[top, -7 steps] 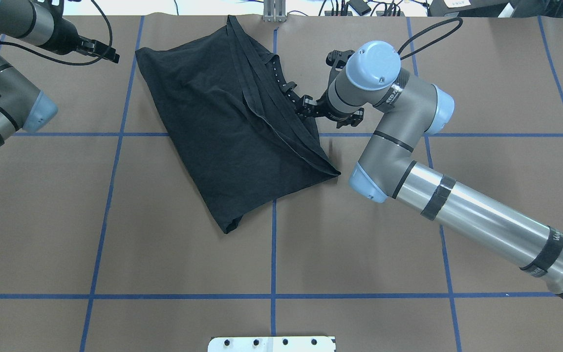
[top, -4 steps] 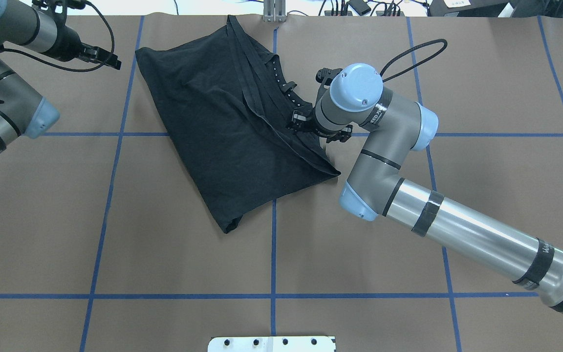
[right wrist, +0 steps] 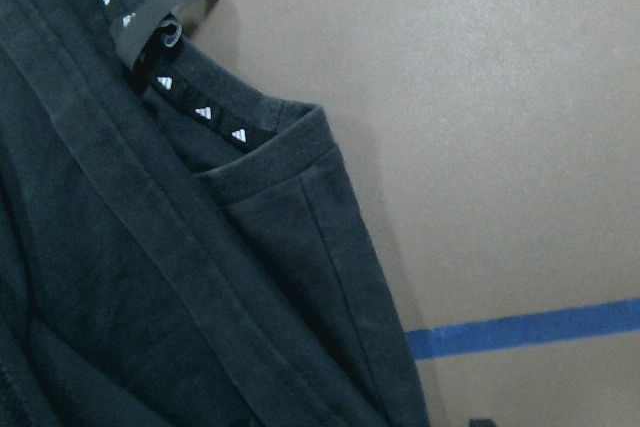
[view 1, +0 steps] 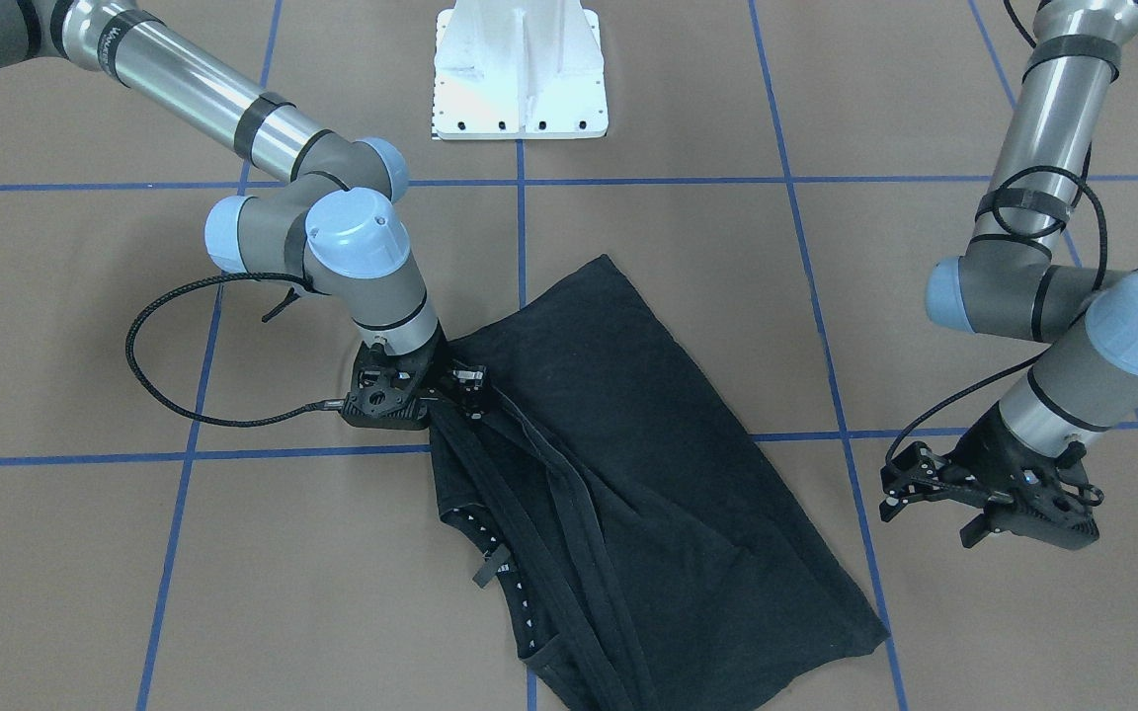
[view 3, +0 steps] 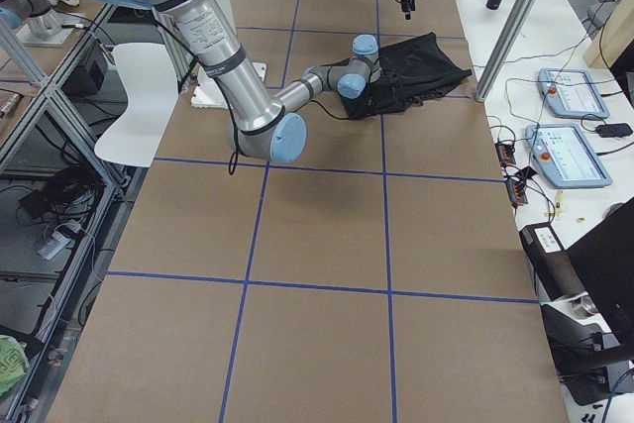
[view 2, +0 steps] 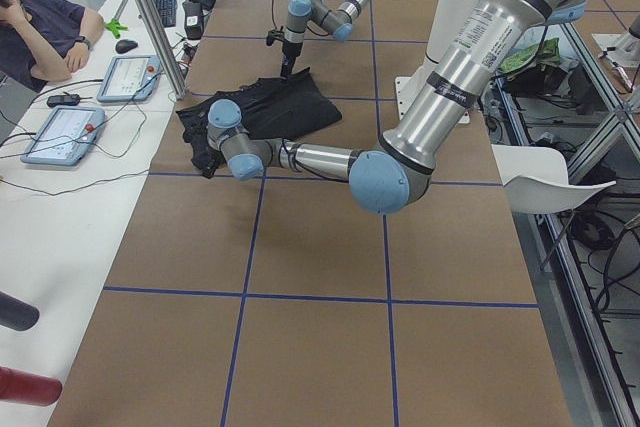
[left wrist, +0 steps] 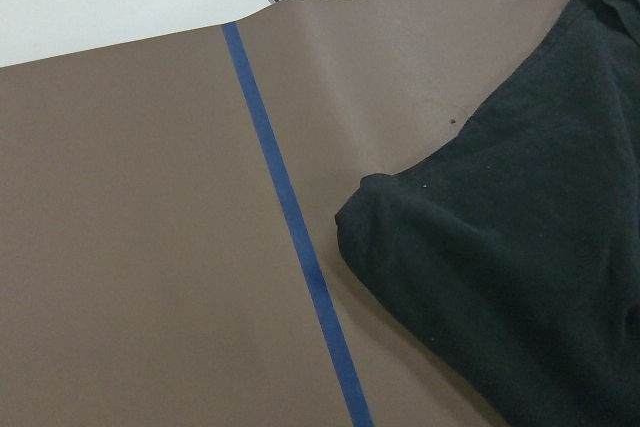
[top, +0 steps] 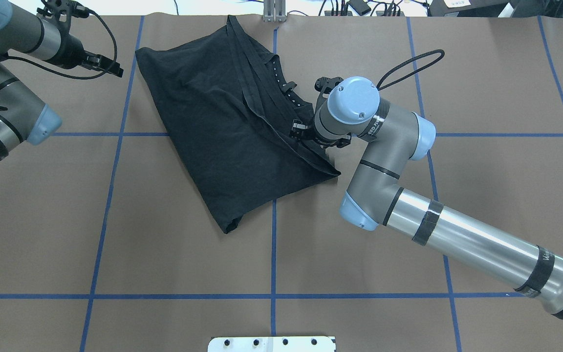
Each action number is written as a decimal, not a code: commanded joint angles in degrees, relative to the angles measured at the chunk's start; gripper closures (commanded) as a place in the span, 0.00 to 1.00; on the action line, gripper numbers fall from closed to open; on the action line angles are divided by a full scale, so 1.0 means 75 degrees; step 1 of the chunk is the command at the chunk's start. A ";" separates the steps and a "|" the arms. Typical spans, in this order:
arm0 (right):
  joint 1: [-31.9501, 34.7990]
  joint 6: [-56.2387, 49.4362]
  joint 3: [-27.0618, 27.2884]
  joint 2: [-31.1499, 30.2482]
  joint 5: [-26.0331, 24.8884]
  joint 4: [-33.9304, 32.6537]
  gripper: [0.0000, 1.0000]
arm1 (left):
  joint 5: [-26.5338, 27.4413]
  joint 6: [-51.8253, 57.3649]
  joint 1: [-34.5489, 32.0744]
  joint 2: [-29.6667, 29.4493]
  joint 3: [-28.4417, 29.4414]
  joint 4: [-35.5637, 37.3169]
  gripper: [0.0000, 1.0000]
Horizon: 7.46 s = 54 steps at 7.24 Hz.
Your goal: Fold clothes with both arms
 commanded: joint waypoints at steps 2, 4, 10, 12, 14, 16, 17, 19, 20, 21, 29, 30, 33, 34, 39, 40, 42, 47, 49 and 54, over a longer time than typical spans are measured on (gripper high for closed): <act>0.0015 -0.0230 0.0001 -0.0007 0.0005 -0.0023 0.65 | 0.0000 0.0009 0.0015 0.0023 0.0007 0.0000 0.00; 0.0051 -0.0242 0.0013 -0.0006 0.0017 -0.0023 0.95 | 0.0000 0.0009 0.0015 0.0023 0.0007 0.0000 0.00; -0.0613 -0.0114 0.2548 -0.0801 0.0006 -0.1763 1.00 | 0.0000 -0.0002 0.0015 0.0023 -0.0016 -0.0129 0.00; -0.1492 0.0062 0.3746 -0.1467 -0.0484 -0.2144 1.00 | 0.0000 0.0009 0.0015 0.0034 -0.0028 -0.0129 0.00; -0.1951 0.0074 0.4568 -0.2288 -0.0697 -0.2145 1.00 | 0.0000 -0.0002 0.0015 0.0093 -0.0052 -0.0257 0.00; -0.2035 0.0063 0.4583 -0.2362 -0.0710 -0.2145 0.94 | 0.0000 -0.0002 0.0027 0.0175 -0.0075 -0.0433 0.00; -0.2024 0.0063 0.4595 -0.2327 -0.0745 -0.2145 0.01 | 0.0000 -0.0002 0.0027 0.0175 -0.0075 -0.0434 0.00; -0.1849 -0.0054 0.4525 -0.2222 -0.0664 -0.2179 0.00 | 0.0000 -0.0014 0.0050 0.0175 -0.0145 -0.0434 0.00; -0.1848 -0.0078 0.4374 -0.1896 -0.0698 -0.2226 0.00 | 0.0000 -0.0014 0.0050 0.0175 -0.0145 -0.0434 0.00; -0.1859 -0.0101 0.4036 -0.1336 -0.0721 -0.2644 0.00 | 0.0000 -0.0003 0.0050 0.0175 -0.0145 -0.0434 0.00; -0.2749 -0.1379 0.3599 -0.0604 -0.1682 -0.4582 0.56 | 0.0000 -0.0108 0.0050 0.0187 -0.0204 -0.0434 0.00; -0.2797 -0.1379 0.3726 -0.0616 -0.1683 -0.4617 0.56 | 0.0000 -0.0108 0.0050 0.0187 -0.0204 -0.0434 0.00; -0.2891 -0.1379 0.4021 -0.0651 -0.1694 -0.4980 0.67 | 0.0000 -0.0120 0.0050 0.0187 -0.0204 -0.0434 0.00; -0.2891 -0.1379 0.4021 -0.0651 -0.1694 -0.4980 0.72 | 0.0000 -0.0120 0.0050 0.0187 -0.0192 -0.0434 0.00; -0.2961 -0.1379 0.3974 -0.0639 -0.1706 -0.4969 0.59 | 0.0000 -0.0108 0.0062 0.0187 -0.0192 -0.0434 0.00; -0.2973 -0.1379 0.3951 -0.0639 -0.1706 -0.4969 0.66 | 0.0000 -0.0108 0.0050 0.0187 -0.0192 -0.0434 0.00; -0.2973 -0.1390 0.3927 -0.0639 -0.1706 -0.4969 0.87 | 0.0000 -0.0108 0.0062 0.0187 -0.0181 -0.0434 0.00; -0.2739 -0.1425 0.4148 -0.0744 -0.1566 -0.4980 1.00 | 0.0000 -0.0108 0.0062 0.0187 -0.0192 -0.0434 0.00; -0.2738 -0.1414 0.4906 -0.1700 -0.1565 -0.4957 1.00 | 0.0000 -0.0108 0.0062 0.0187 -0.0192 -0.0434 0.00; -0.2961 -0.1134 0.5602 -0.2561 -0.1635 -0.4910 0.36 | 0.0000 -0.0120 0.0062 0.0175 -0.0216 -0.0434 0.00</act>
